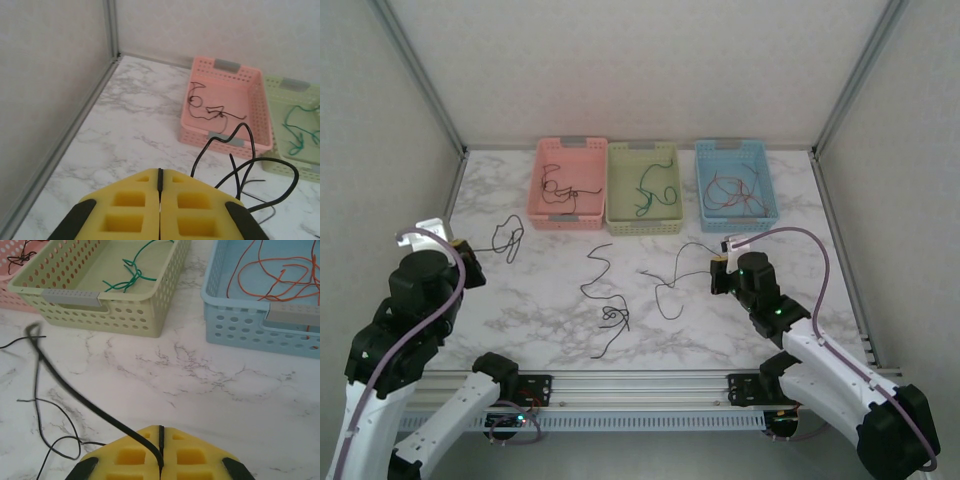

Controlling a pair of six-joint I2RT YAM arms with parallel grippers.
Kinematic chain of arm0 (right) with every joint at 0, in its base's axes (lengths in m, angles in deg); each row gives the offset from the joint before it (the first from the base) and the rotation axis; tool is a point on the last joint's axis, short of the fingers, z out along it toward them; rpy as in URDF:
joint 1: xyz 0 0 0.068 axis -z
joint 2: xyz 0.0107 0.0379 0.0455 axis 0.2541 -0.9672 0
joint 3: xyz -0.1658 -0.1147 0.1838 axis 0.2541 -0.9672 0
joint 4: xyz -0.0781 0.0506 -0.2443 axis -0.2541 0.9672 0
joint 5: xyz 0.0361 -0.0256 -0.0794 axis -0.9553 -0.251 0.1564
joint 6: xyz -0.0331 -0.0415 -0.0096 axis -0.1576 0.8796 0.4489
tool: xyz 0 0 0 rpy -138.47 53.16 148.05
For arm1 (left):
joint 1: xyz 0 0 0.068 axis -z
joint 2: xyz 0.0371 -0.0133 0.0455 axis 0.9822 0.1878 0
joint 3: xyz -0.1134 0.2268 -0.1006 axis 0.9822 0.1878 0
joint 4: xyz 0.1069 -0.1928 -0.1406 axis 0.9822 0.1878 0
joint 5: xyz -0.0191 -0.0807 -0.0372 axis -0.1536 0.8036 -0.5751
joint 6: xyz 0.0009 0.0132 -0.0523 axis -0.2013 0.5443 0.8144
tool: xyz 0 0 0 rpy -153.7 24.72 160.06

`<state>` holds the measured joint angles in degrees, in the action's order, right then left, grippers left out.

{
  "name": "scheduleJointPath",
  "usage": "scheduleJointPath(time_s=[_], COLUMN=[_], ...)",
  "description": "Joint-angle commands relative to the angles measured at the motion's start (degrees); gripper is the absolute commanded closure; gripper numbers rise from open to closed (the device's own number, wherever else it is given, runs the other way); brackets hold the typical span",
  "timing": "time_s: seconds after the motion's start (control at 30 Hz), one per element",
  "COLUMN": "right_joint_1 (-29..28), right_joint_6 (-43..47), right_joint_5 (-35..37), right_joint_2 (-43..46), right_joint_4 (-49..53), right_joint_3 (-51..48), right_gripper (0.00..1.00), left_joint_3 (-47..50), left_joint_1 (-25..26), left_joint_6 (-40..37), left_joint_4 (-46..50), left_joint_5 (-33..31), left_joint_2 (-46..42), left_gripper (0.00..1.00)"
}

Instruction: Untangle the cables

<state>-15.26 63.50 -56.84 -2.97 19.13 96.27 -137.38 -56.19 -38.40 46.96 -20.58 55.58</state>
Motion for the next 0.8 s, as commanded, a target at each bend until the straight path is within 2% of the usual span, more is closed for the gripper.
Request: scheduleJointPath(time_s=[0.0,0.13,0.23,0.43,0.57,0.63,0.77], right_joint_1=[0.18,0.18,0.18,0.17,0.18,0.18,0.18], right_joint_6=[-1.39,-2.2,-2.25,-2.08,-2.32,-2.16,-2.3], right_joint_5=[0.18,0.04,0.2,-0.33,-0.33,-0.16,-0.5], right_joint_2=[1.09,2.19,3.05,2.9,4.1,4.26,4.63], right_joint_4=[-0.47,-0.78,-1.55,-1.62,-1.83,-1.66,-1.57], right_joint_3=[-1.43,-2.77,-3.43,-3.27,-3.63,-3.52,-3.65], right_gripper=[1.0,1.0,1.0,1.0,1.0,1.0,1.0], left_joint_3=[-2.33,-7.33,-10.92,-14.82,-19.13,-20.71,-22.83], left_joint_1=[-0.48,-0.48,-0.48,-0.48,-0.95,-2.59,-5.97], left_joint_6=[-0.57,0.64,2.17,4.5,5.81,7.39,8.77], left_joint_4=[-4.4,-5.23,-6.11,-9.34,-11.94,-14.35,-18.15], left_joint_5=[10.48,19.03,22.09,20.1,16.95,19.04,15.99], left_joint_2=[3.74,10.61,14.98,23.91,32.9,37.4,46.05], left_gripper=[1.0,1.0,1.0,1.0,1.0,1.0,1.0])
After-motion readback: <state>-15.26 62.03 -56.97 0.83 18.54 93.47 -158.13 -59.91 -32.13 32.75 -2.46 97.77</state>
